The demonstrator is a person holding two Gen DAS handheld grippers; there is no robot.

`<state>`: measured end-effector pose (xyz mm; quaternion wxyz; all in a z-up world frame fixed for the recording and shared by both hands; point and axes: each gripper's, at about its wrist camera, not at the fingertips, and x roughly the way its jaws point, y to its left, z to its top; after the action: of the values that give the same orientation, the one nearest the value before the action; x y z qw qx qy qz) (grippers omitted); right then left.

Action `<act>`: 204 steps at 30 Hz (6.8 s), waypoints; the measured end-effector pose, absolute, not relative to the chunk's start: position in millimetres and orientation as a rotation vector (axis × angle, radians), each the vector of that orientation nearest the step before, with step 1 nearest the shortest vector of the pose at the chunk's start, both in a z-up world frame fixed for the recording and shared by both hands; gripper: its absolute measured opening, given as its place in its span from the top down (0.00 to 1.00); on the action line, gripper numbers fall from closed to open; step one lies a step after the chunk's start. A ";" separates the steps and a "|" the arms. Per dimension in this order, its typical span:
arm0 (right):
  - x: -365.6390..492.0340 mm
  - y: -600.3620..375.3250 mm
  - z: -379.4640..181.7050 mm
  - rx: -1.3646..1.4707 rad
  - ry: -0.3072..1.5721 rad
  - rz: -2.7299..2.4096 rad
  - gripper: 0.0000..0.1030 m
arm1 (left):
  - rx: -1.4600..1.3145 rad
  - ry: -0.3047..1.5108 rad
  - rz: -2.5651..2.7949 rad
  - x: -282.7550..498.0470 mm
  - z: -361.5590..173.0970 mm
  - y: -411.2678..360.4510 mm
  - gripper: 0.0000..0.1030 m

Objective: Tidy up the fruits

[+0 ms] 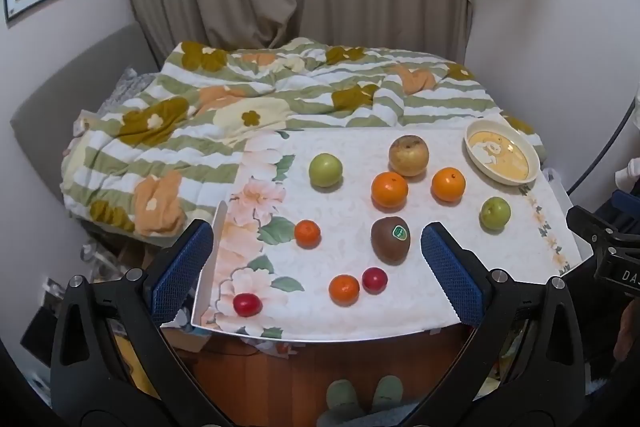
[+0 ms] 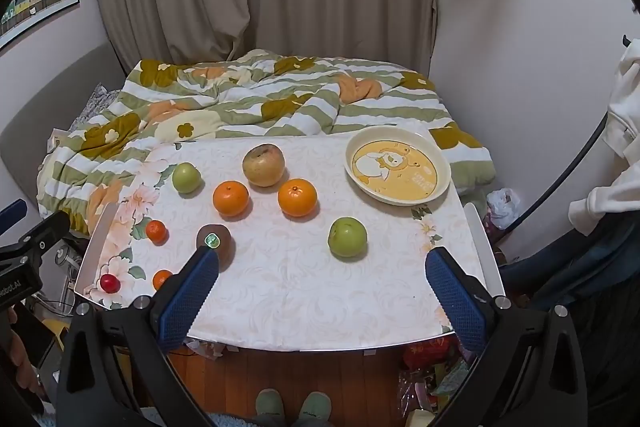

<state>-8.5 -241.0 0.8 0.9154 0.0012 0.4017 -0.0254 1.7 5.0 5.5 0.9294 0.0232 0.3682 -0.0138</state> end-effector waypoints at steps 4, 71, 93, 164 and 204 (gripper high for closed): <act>-8.2 -240.6 0.5 0.002 0.828 -0.052 0.00 | 0.050 0.756 -0.027 2.1 6.7 5.8 0.00; -6.5 -235.5 5.1 0.006 0.823 -0.052 0.00 | 0.046 0.756 -0.029 2.7 4.6 5.2 0.00; 16.9 -246.6 -6.9 0.008 0.835 -0.073 0.00 | -0.008 0.881 -0.062 28.2 -38.5 13.0 0.00; 121.0 -306.2 -158.1 -0.206 1.085 0.359 0.51 | -0.029 1.111 0.114 47.4 -157.5 -44.0 0.57; 206.6 -485.5 -73.9 0.095 0.975 0.002 0.51 | 0.258 0.946 -0.538 290.8 -80.8 -323.9 0.57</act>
<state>206.6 -485.5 -73.9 0.8823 0.0456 0.4684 0.0011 290.8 -323.9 -80.8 0.8476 0.1223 0.4489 -0.2552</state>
